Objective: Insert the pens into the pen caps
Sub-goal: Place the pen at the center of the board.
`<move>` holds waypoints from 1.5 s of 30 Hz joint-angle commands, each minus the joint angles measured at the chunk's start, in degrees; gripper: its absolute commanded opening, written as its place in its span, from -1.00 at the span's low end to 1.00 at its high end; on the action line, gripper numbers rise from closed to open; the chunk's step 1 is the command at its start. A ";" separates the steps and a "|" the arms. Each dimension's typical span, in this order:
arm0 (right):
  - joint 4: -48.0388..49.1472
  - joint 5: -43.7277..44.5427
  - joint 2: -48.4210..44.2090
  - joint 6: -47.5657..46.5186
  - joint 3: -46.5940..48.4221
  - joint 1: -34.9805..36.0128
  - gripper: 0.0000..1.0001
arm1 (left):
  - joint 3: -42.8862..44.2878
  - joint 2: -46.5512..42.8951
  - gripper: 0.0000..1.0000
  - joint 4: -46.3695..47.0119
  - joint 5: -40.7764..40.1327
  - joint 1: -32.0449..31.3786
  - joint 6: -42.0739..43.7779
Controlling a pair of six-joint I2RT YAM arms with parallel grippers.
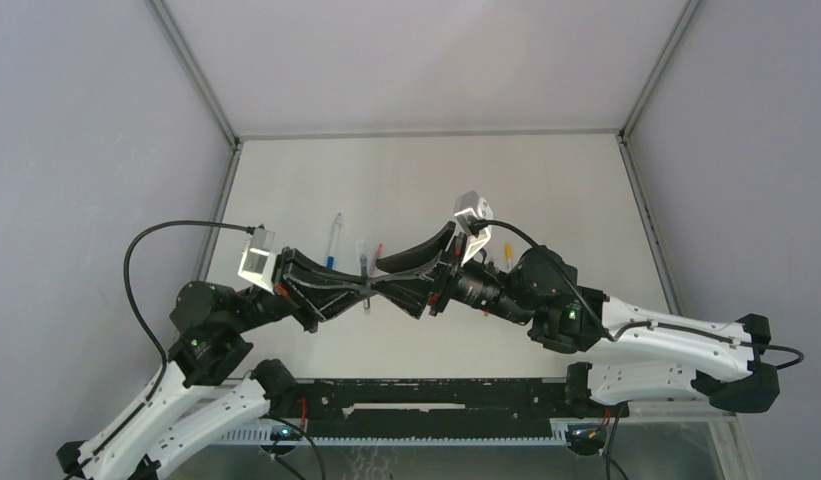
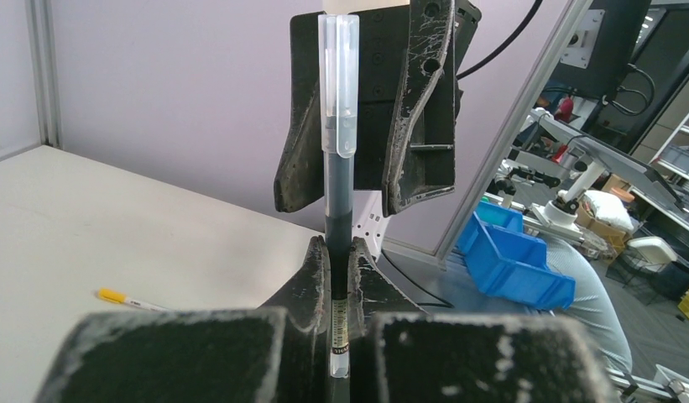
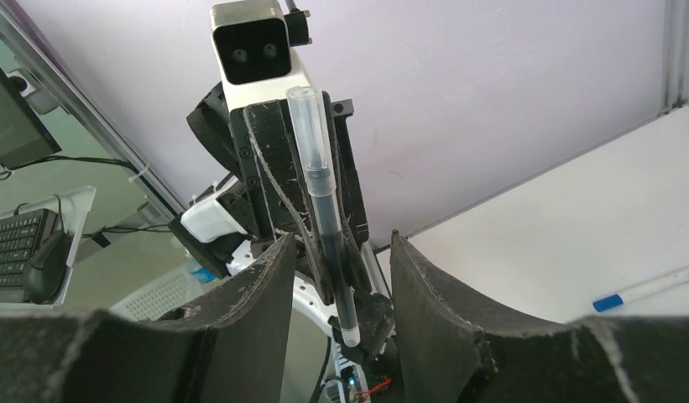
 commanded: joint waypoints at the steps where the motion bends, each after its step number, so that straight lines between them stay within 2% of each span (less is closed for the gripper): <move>1: 5.70 -0.11 0.45 -0.11 2.21 0.36 0.04 | 1.81 0.44 -1.00 2.94 0.11 0.20 0.74; 20: 8.30 -4.24 2.93 -1.19 2.20 1.29 -0.24 | 1.37 1.61 -1.00 6.14 5.53 0.12 -1.12; 27: 8.71 -4.56 2.79 -2.48 2.17 1.92 -0.68 | 1.06 1.76 -0.99 6.55 6.12 0.11 -1.36; 30: 8.83 -3.31 2.40 -3.78 2.23 2.45 -0.99 | 0.89 1.90 -0.79 6.51 6.13 0.11 -1.41; 33: 8.89 -0.31 1.75 -5.57 2.22 3.43 -1.00 | 0.75 1.73 -0.66 6.48 6.13 0.09 -1.53; 35: 9.31 1.84 1.09 -7.61 2.22 4.73 -1.00 | 0.67 1.53 -0.34 6.19 5.73 0.14 -1.59; 41: 11.00 10.44 -0.66 -17.35 2.23 9.36 -1.00 | 0.44 0.42 0.13 4.54 4.14 0.07 -1.18; 45: 11.88 14.45 -1.85 -25.68 2.18 12.87 -1.00 | 0.79 -0.77 0.36 0.49 2.11 0.07 0.42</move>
